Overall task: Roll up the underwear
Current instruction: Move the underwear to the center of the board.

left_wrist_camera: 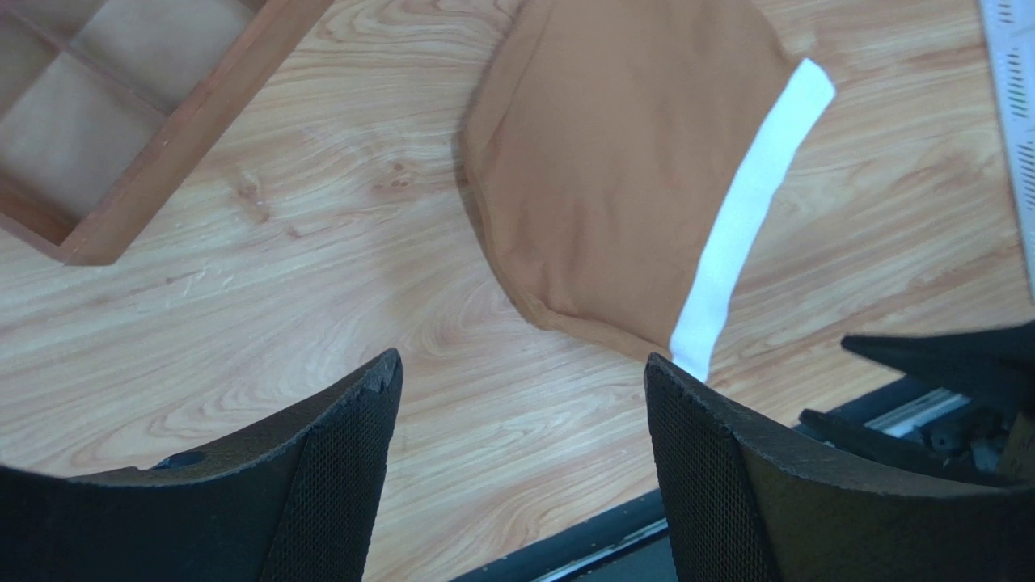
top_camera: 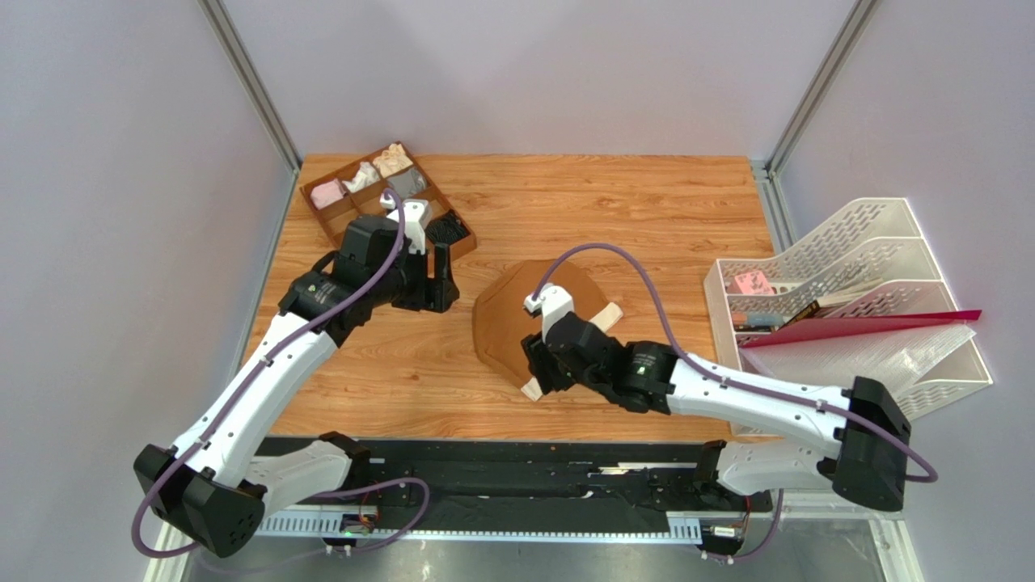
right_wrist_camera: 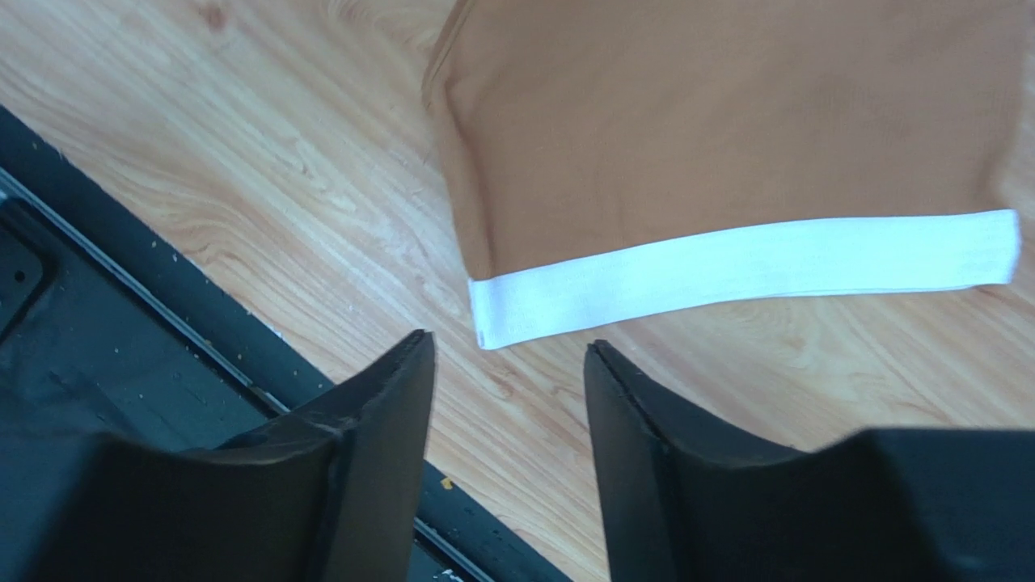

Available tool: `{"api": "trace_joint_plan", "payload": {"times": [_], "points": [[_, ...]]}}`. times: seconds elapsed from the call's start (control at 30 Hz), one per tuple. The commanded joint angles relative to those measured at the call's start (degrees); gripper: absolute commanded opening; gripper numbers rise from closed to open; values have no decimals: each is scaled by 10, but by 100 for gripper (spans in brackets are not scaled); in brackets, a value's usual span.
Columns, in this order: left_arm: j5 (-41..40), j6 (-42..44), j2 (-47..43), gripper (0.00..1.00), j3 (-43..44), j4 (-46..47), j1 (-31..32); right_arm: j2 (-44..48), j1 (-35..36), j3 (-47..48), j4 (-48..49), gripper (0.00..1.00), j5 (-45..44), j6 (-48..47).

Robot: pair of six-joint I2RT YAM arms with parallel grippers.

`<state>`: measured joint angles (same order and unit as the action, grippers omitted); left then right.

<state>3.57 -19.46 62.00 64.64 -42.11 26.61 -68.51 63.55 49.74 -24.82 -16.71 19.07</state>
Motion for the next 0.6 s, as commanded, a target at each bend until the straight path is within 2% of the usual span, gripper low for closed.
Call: {"api": "trace_joint_plan", "payload": {"times": [0.0,0.2,0.33,0.57], "points": [[-14,30,10,78,-15,-19,-12,-48,55,7,28,49,-39,22],[-22,23,-2,79,-48,-7,-16,-144,97,27,35,41,-59,26],[-19,22,-1,80,-52,-8,-17,-201,99,47,33,36,-85,19],[-14,23,1,80,-53,-7,-24,-254,99,60,39,34,-109,8]]}}
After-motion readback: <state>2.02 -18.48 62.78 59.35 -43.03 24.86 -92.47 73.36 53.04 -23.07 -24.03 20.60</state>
